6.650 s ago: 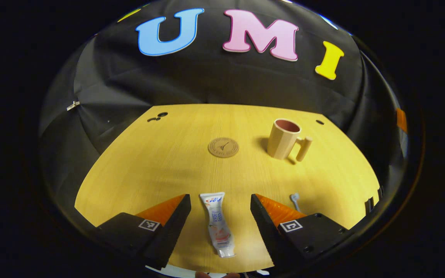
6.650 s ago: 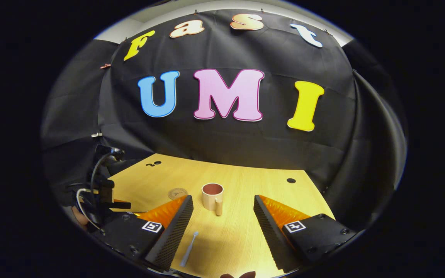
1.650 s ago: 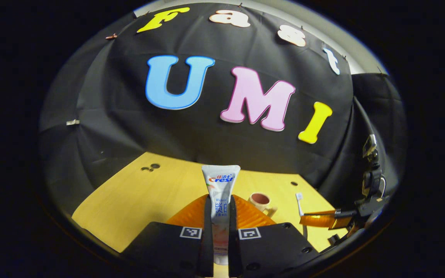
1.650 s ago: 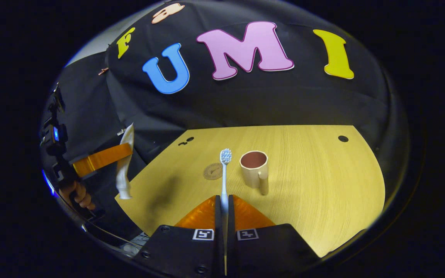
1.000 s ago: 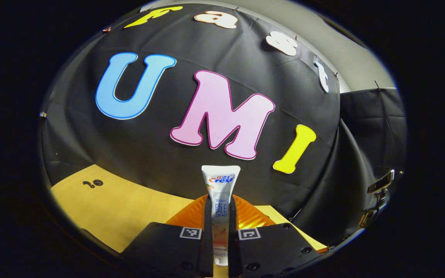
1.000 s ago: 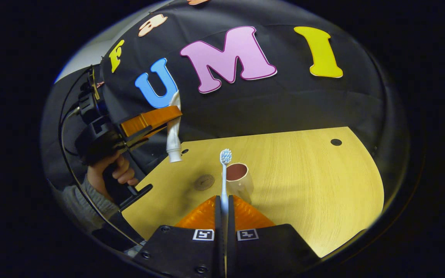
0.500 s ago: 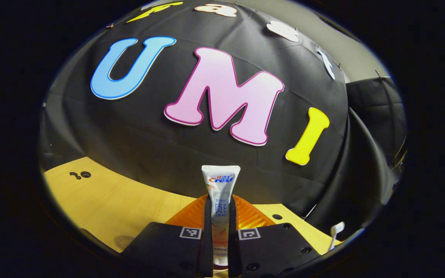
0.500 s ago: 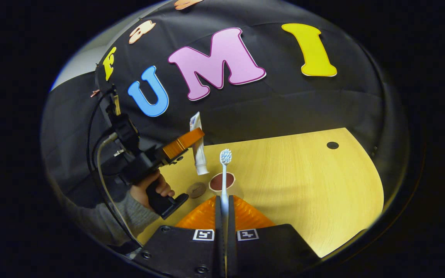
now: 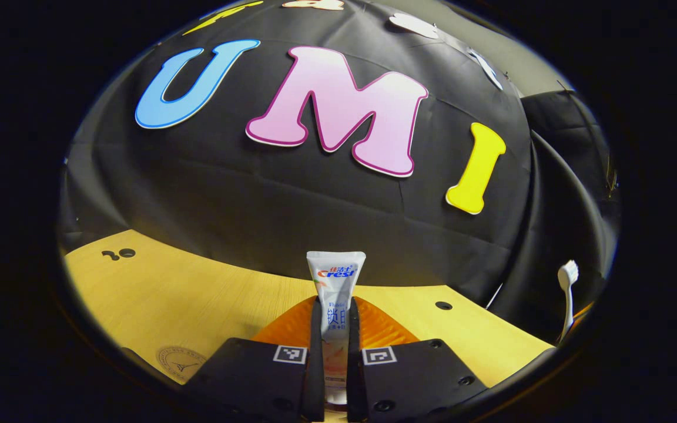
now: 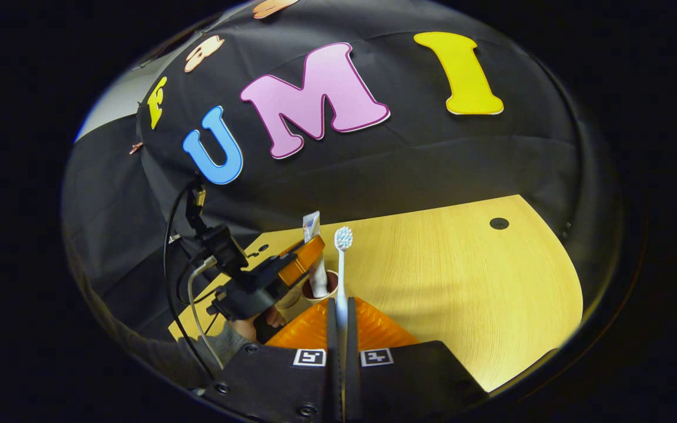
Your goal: Put the toothbrush and toothpaste on the desktop into the cup, then pick up the cup and place it on the coaster on the desktop.
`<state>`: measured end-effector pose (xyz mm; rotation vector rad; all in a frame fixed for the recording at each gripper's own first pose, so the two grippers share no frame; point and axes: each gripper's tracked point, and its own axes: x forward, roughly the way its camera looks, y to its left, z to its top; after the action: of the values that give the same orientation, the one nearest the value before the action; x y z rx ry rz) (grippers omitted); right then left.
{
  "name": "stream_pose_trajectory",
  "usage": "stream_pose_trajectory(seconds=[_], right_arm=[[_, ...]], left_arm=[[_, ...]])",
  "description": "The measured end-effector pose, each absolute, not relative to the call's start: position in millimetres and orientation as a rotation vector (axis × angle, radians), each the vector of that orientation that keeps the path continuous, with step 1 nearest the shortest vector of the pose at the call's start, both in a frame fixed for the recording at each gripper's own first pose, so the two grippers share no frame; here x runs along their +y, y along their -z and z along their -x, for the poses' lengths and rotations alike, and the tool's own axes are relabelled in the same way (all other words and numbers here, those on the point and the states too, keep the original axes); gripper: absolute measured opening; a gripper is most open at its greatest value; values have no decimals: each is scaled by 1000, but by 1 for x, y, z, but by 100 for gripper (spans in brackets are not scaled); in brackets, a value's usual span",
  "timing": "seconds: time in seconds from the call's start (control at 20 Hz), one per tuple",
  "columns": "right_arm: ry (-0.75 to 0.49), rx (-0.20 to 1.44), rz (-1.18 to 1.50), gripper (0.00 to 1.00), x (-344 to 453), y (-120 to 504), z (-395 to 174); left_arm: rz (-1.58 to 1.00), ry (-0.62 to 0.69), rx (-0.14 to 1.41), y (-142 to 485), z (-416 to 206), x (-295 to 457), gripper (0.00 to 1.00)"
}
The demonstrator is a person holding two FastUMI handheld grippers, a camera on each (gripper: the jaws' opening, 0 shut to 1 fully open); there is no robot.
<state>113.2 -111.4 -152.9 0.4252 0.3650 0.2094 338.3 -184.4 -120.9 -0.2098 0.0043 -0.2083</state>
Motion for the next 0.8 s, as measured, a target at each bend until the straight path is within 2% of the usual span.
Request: stream_pose_trajectory(seconds=[0.35,0.8], right_arm=[[-198,347,-413,6,-117,157,-123],[-195,328,-422,6,-110,151,-128]], left_arm=[[144,220,-8,146,-328,-192,19],[114,221,7,159,-313,-196,25]])
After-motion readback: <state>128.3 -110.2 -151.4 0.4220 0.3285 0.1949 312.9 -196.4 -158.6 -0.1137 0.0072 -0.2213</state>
